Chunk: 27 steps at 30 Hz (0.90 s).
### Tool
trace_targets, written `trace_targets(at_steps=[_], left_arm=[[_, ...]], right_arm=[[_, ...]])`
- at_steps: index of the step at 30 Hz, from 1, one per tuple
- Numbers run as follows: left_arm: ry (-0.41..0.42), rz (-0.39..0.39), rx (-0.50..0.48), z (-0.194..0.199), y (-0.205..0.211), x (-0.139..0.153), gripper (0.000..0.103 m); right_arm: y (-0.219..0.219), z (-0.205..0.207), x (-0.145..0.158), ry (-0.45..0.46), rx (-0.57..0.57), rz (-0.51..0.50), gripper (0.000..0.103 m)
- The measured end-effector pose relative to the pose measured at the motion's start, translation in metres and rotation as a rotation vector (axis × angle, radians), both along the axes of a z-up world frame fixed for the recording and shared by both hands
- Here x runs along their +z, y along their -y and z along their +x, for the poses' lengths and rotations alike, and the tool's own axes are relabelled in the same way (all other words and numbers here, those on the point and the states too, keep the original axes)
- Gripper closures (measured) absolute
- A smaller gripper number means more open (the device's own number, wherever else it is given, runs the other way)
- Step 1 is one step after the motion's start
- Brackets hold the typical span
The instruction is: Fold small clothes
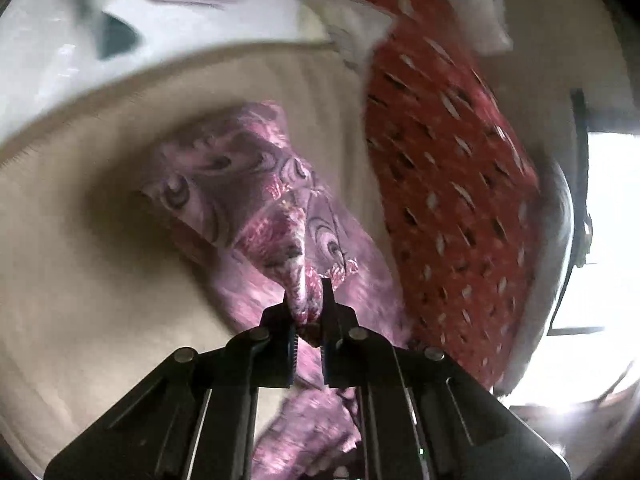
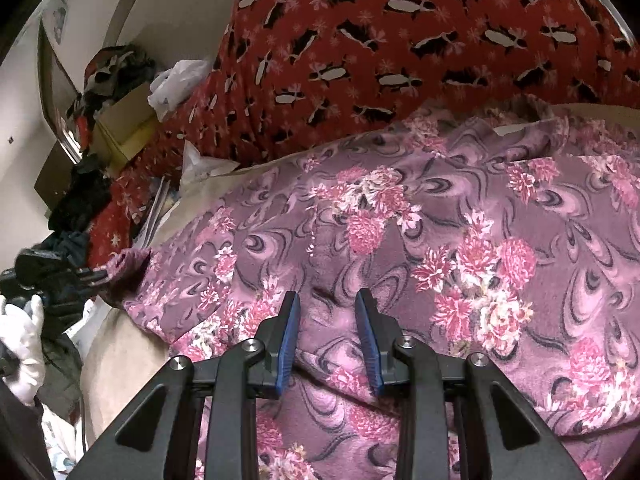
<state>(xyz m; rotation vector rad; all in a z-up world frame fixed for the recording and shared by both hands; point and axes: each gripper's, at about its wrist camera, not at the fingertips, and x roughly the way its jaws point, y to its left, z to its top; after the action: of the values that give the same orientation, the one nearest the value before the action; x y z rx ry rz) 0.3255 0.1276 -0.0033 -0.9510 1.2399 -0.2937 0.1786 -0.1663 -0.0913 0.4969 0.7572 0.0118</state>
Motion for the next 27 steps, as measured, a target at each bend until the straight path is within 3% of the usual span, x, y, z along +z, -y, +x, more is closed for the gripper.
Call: trace_targets(at_steps=[5, 11, 17, 23, 25, 27], left_arm=[[0.019, -0.027, -0.146, -0.009, 0.084, 0.018, 0.097], [0.01, -0.058, -0.287, -0.024, 0.172, 0.025, 0.097], [-0.02, -0.063, -0.391, -0.041, 0.256, 0.001, 0.097], [-0.153, -0.027, -0.458, -0.057, 0.291, -0.061, 0.097], [-0.135, -0.022, -0.466, -0.065, 0.287, -0.063, 0.097], [-0.069, 0.016, -0.476, -0.075, 0.277, -0.047, 0.095]], right_arm=[[0.005, 0.0, 0.011, -0.055, 0.015, 0.012, 0.073], [0.047, -0.036, 0.031, -0.052, -0.108, -0.033, 0.069], [0.094, -0.073, 0.023, -0.131, -0.211, -0.149, 0.066], [0.107, -0.092, 0.005, -0.044, -0.196, -0.081, 0.068], [0.106, -0.091, 0.005, -0.037, -0.189, -0.085, 0.065], [0.108, -0.091, 0.004, -0.025, -0.179, -0.071, 0.063]])
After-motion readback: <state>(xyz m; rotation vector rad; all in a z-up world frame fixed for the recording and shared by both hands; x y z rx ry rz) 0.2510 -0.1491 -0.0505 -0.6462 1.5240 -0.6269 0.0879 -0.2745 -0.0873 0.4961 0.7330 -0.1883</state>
